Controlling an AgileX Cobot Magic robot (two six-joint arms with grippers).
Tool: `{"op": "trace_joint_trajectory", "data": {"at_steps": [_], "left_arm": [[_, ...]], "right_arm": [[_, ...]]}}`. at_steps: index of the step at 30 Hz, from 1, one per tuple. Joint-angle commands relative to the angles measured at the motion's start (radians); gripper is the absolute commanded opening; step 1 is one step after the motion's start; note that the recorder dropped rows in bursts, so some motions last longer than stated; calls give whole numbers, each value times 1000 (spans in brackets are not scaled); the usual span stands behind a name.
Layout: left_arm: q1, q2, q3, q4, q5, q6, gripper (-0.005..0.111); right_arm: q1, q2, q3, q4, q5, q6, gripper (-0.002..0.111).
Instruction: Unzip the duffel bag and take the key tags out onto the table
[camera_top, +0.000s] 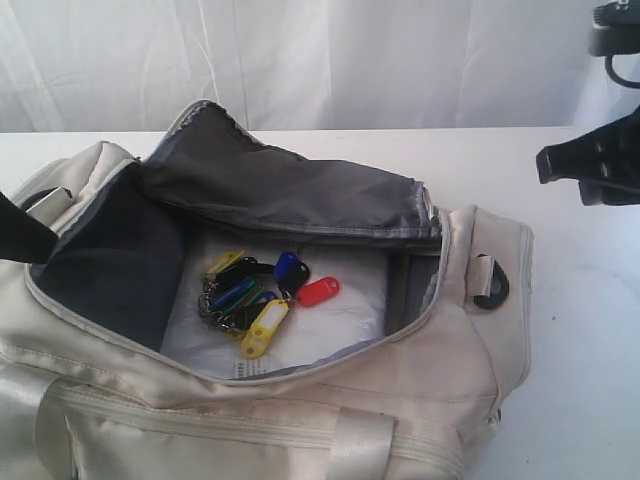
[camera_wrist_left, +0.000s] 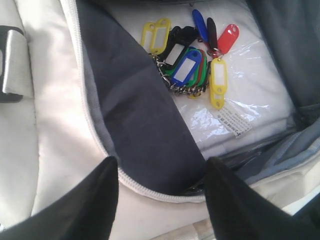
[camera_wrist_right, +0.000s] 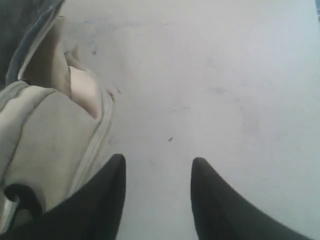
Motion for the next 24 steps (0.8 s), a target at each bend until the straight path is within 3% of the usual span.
{"op": "trace_joint_trajectory", "data": {"at_steps": [1, 4, 9, 11, 16, 24], "left_arm": [[-5, -12, 7, -27, 22, 15, 56], [-5, -12, 7, -28, 22, 15, 56], [-5, -12, 7, -28, 24, 15, 56], [-5, -12, 7, -31, 24, 15, 56], [-5, -12, 7, -31, 26, 15, 56], [-5, -12, 7, -31, 30, 15, 56]], "right_arm": [[-125, 32, -5, 354, -22, -307, 38], [-160, 56, -3, 540, 63, -462, 38], [-160, 59, -3, 563, 93, -489, 39], [-160, 59, -3, 563, 88, -489, 45], [-160, 63, 1, 561, 39, -479, 74], [-160, 156, 61, 626, -54, -381, 77]]}}
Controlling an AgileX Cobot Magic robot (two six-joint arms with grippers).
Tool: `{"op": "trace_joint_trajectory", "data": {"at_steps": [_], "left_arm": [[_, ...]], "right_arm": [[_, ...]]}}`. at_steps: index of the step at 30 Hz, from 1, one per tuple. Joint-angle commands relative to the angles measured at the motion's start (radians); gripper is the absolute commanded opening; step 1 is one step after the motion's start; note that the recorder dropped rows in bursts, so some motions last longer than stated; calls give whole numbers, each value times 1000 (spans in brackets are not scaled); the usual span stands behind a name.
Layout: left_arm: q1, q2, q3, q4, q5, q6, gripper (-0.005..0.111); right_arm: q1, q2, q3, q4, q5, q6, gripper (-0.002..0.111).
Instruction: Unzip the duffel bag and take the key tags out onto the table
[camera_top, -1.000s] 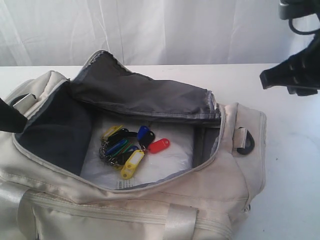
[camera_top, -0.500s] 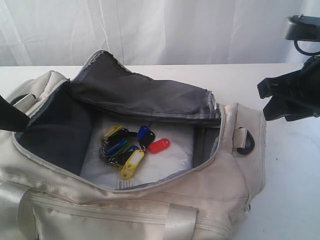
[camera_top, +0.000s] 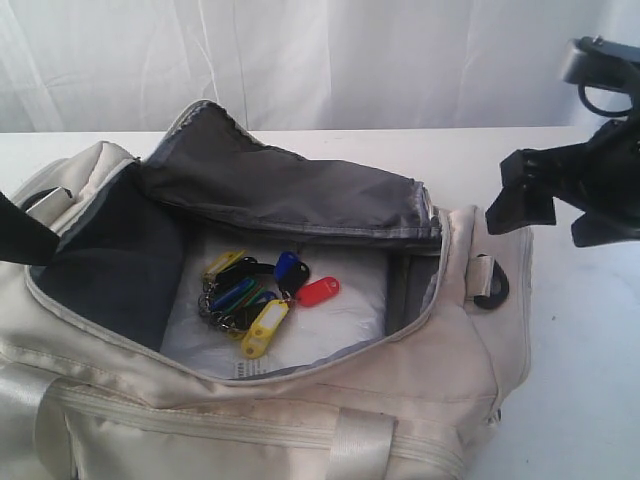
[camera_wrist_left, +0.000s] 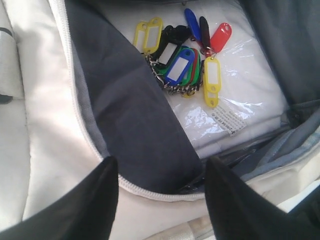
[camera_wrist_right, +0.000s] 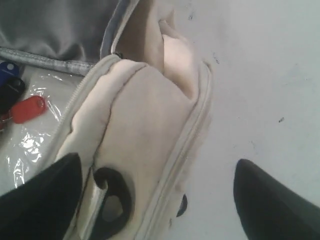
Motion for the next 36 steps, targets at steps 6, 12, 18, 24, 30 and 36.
{"op": "trace_joint_trajectory", "data": {"at_steps": [6, 12, 18, 24, 30, 36], "left_arm": [[-5, -12, 7, -22, 20, 3, 56], [-5, -12, 7, -22, 18, 3, 56], [-5, -12, 7, -24, 18, 3, 56], [-5, -12, 7, -30, 18, 3, 56], [-5, -12, 7, -30, 18, 3, 56], [-5, -12, 7, -30, 20, 3, 56]], "right_arm": [[-4, 195, 25, 138, -156, 20, 69], [-4, 305, 0, 203, -262, -16, 2], [-2, 380, -87, 319, -282, -125, 1], [34, 442, -177, 462, -274, -291, 1], [66, 470, -228, 462, -325, -329, 1], [66, 470, -278, 357, -255, -329, 22]]}}
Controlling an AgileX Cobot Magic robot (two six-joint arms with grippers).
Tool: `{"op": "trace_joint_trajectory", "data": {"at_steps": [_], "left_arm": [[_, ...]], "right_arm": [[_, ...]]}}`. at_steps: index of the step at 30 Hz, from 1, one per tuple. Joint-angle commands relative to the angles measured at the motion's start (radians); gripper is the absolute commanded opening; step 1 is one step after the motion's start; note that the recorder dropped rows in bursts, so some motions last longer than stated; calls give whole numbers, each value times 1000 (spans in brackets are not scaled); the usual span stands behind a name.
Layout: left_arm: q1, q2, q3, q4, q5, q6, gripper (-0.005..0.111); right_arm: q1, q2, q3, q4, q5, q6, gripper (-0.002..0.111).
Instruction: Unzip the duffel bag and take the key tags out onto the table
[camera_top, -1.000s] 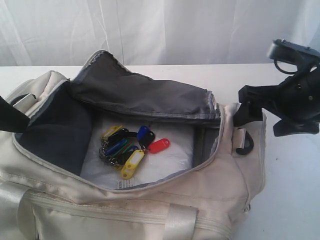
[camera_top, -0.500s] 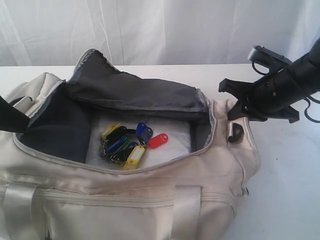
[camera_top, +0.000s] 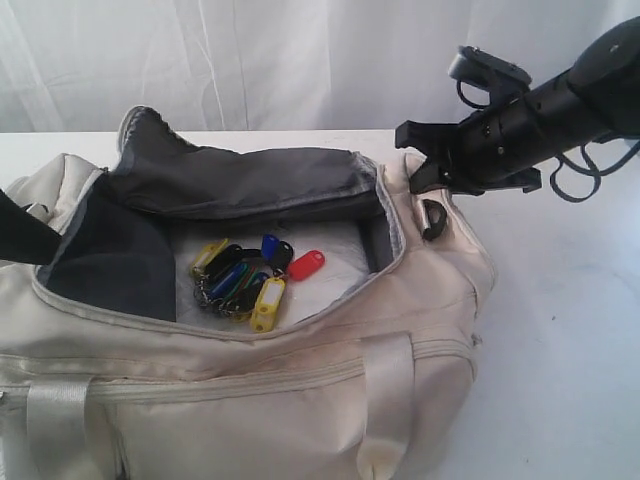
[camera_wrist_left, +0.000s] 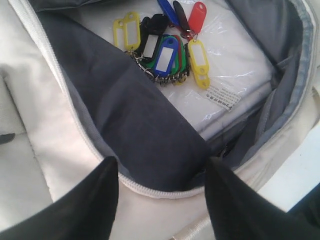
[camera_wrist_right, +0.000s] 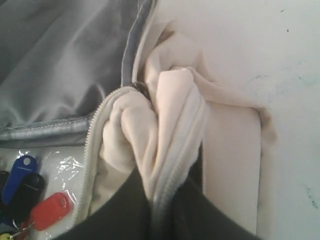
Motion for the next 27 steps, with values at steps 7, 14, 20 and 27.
{"op": "trace_joint_trajectory", "data": {"at_steps": [7, 14, 20, 27], "left_arm": [[-5, -12, 7, -21, 24, 1, 56], [-5, -12, 7, -21, 28, 1, 56], [-5, -12, 7, -21, 28, 1, 56], [-5, -12, 7, -21, 28, 1, 56]], "right_arm": [[3, -49, -132, -233, 190, -29, 66], [43, -164, -237, -147, 218, -131, 65], [300, -176, -273, -86, 214, -431, 58], [576, -41, -273, -586, 176, -294, 72]]}}
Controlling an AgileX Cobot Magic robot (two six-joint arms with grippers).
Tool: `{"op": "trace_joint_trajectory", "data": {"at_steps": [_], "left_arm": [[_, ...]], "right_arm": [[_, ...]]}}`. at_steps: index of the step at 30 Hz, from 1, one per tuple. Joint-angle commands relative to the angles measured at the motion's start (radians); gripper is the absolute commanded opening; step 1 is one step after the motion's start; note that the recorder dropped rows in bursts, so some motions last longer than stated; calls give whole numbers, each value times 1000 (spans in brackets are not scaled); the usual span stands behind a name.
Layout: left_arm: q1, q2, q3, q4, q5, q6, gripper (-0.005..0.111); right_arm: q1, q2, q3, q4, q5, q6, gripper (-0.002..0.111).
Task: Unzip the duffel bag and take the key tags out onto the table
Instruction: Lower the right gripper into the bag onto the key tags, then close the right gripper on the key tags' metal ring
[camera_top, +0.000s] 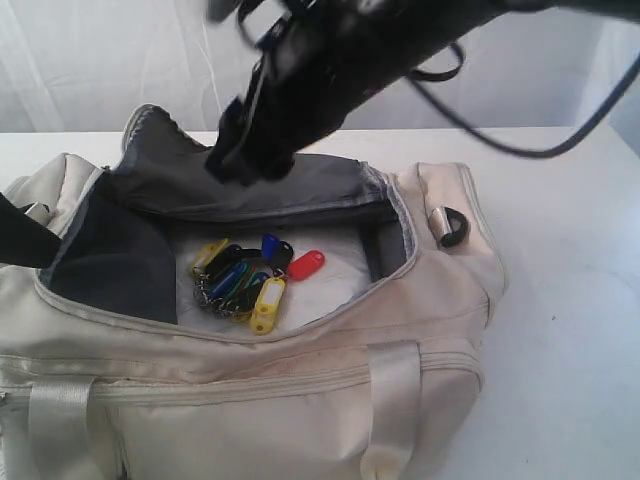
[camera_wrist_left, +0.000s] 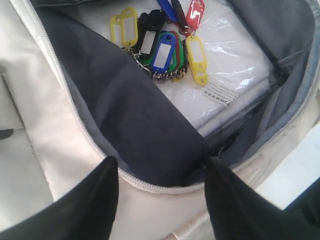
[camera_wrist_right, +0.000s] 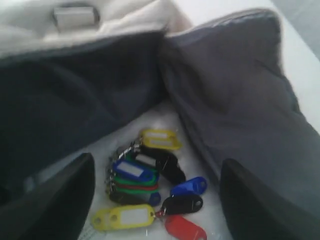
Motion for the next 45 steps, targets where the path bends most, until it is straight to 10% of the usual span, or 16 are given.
{"op": "trace_joint_trajectory", "data": {"at_steps": [1, 25, 28, 34, 45], "left_arm": [[-5, -12, 7, -21, 16, 1, 56], [-5, -50, -27, 14, 13, 52, 56], [-5, -170, -29, 73, -69, 32, 50], [-5, -542, -27, 343, -77, -180, 0], [-5, -983, 343, 429, -188, -196, 0]], "right_arm": [[131, 104, -1, -347, -4, 126, 73], [165, 149, -1, -412, 124, 371, 76], [165, 115, -1, -412, 145, 401, 76], [165, 104, -1, -412, 138, 401, 76], [165, 104, -1, -412, 103, 403, 76]]}}
